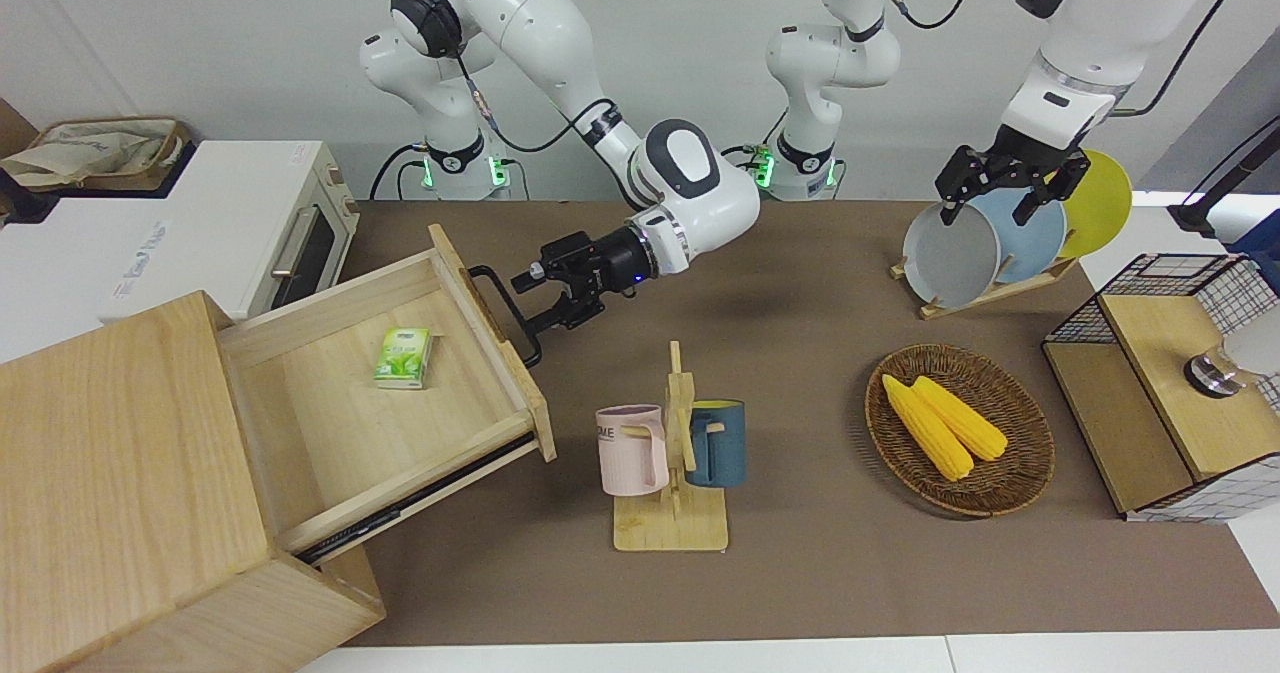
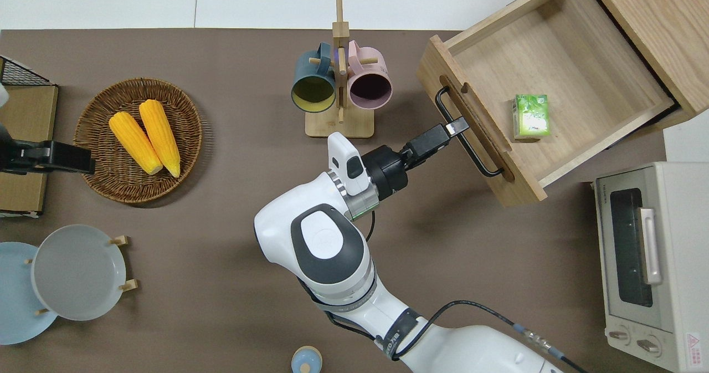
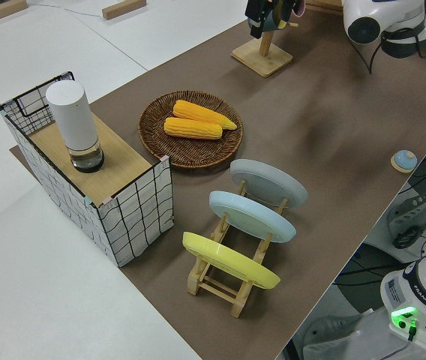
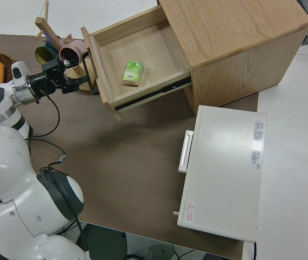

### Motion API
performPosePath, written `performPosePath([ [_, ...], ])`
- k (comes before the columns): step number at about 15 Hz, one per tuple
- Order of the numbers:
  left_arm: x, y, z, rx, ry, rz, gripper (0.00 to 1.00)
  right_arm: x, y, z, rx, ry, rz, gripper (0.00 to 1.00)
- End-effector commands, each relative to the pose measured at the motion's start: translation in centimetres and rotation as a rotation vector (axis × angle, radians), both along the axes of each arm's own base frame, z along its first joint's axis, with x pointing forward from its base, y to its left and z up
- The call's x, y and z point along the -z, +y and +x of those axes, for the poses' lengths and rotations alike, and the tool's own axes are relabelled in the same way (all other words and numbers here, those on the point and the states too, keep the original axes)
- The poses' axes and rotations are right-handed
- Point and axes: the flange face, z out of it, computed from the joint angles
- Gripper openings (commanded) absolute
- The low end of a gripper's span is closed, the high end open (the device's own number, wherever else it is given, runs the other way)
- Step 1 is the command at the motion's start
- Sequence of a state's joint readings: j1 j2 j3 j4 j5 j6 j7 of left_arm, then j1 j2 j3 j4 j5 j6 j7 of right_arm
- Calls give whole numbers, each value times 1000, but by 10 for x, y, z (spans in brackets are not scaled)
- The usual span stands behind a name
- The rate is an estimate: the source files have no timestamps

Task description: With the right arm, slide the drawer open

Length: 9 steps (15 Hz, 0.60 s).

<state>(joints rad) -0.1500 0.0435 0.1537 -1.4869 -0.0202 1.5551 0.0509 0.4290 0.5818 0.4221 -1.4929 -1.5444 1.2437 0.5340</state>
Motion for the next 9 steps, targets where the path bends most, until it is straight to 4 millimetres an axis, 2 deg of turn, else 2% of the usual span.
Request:
performPosePath([
  [1, -3, 0, 4, 8, -9, 14, 995, -35, 9, 5, 22, 7, 171, 981],
  [9, -3, 0, 4, 8, -9, 16, 998, -96, 18, 3, 76, 33, 425, 981],
])
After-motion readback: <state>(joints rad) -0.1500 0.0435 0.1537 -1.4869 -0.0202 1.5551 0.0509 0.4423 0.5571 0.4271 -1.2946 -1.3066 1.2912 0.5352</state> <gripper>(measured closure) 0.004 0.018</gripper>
